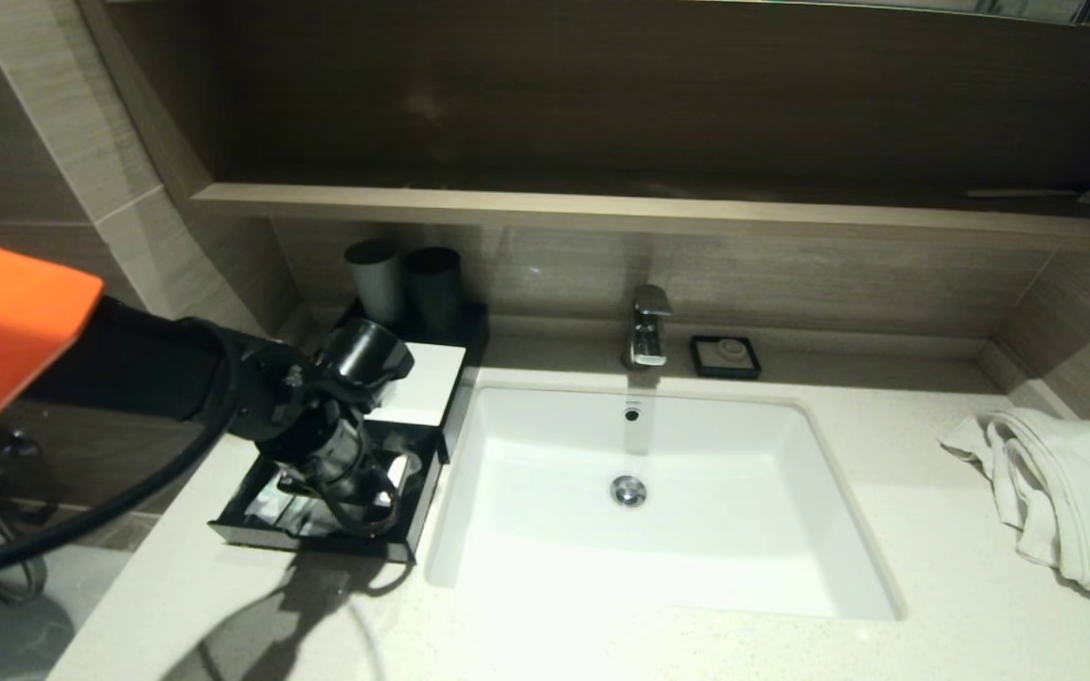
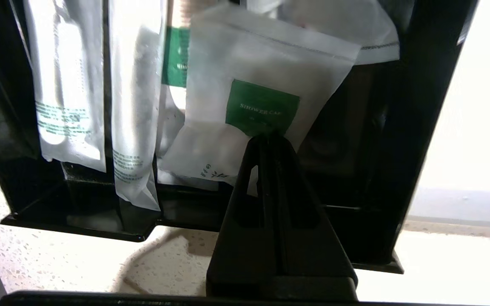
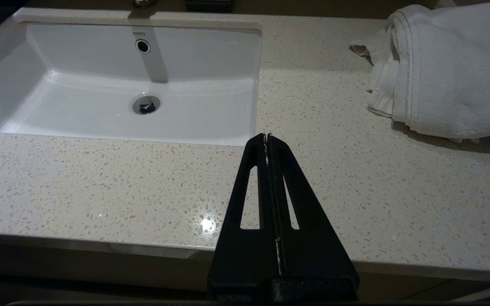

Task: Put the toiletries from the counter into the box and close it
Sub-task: Place the bathroom toiletry into the drawer, then close the drawer

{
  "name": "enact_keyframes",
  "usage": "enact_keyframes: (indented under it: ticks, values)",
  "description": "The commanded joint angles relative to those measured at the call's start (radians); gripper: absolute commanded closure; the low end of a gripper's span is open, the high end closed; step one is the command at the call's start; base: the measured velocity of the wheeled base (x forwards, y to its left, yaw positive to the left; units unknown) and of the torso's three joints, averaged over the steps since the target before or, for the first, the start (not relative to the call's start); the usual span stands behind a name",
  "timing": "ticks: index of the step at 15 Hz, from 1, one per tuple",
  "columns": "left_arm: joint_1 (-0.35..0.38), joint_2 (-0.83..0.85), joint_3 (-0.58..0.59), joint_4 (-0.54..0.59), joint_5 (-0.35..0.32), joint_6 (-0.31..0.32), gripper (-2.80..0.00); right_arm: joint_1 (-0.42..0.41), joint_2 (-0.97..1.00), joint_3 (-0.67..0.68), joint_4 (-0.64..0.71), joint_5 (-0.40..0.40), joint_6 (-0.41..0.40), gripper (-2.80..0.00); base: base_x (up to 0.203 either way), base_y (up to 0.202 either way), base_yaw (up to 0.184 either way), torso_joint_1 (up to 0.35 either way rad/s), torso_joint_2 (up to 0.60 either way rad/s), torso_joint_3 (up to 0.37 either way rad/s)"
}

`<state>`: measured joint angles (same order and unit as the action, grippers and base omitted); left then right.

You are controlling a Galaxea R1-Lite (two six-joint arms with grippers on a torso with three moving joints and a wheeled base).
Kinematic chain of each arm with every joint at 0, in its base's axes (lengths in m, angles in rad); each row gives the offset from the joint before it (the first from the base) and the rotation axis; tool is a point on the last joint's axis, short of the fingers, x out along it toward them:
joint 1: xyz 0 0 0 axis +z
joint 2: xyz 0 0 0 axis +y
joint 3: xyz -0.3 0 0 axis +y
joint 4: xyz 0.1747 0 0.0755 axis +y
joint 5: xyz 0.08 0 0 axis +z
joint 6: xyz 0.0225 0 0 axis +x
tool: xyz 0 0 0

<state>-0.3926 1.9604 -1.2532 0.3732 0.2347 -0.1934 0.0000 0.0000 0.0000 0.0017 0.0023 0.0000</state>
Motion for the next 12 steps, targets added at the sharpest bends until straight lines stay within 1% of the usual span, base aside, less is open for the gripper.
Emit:
enact_keyframes:
  ticks: [1,4,7,8,12]
  values:
    - [0.000,-0.026,-0.015,0.006,0.003,-0.003,0.00,0.000,0.000,0.000,0.000,0.001,0.000,0.00,0.000,0.000,0.000,0.000,0.00,0.000]
    - [0.000,-0.092,-0.019,0.017,0.005,-0.002,0.00,0.000,0.000,0.000,0.000,0.001,0.000,0.00,0.000,0.000,0.000,0.000,0.00,0.000]
    - [0.000,-0.178,0.007,0.063,0.003,-0.001,0.00,0.000,0.000,0.000,0.000,0.001,0.000,0.00,0.000,0.000,0.000,0.000,0.00,0.000]
    - [-0.001,-0.202,0.025,0.076,0.003,-0.001,0.00,0.000,0.000,0.000,0.000,0.001,0.000,0.00,0.000,0.000,0.000,0.000,0.00,0.000]
    - [0.000,-0.291,0.172,0.089,0.003,-0.001,0.00,0.000,0.000,0.000,0.000,0.001,0.000,0.00,0.000,0.000,0.000,0.000,0.00,0.000]
